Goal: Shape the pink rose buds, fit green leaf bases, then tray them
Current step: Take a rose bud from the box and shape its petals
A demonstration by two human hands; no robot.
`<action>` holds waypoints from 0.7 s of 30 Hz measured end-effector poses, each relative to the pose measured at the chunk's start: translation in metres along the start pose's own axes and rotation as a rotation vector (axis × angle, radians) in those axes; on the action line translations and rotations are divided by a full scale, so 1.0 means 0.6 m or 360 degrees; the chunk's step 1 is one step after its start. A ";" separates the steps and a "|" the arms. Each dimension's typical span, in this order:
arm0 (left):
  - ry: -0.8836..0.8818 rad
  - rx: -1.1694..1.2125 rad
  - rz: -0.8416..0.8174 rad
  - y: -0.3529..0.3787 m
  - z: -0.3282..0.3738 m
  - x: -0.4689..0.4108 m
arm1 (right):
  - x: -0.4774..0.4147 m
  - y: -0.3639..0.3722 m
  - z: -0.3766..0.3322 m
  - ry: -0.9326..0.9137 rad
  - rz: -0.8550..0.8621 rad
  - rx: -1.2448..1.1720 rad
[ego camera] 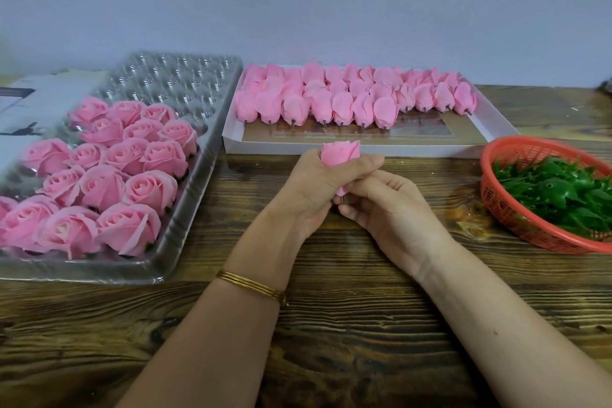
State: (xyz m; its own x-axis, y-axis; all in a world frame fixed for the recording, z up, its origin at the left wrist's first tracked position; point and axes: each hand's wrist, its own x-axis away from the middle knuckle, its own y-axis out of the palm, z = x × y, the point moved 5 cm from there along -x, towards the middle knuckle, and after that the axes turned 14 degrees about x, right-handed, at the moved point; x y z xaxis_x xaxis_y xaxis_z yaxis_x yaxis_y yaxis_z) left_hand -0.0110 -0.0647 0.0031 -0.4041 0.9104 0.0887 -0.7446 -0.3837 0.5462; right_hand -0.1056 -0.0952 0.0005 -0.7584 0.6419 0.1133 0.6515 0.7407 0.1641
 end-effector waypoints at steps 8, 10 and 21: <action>-0.0006 -0.0093 -0.0045 -0.007 -0.008 -0.008 | 0.001 -0.012 -0.003 -0.0185 0.0209 0.0268; -0.0027 -0.0074 -0.0071 -0.005 -0.006 -0.006 | 0.001 -0.013 -0.003 -0.0165 0.0211 0.0231; -0.0096 -0.0087 -0.0051 -0.002 0.000 0.001 | 0.000 -0.001 -0.004 0.0024 0.0034 -0.0018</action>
State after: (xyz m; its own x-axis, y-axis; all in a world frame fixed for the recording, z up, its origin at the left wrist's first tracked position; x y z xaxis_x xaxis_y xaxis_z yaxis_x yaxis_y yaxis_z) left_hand -0.0101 -0.0635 0.0025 -0.3483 0.9293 0.1229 -0.7853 -0.3608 0.5031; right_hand -0.1060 -0.0960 0.0026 -0.7446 0.6544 0.1318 0.6673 0.7245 0.1725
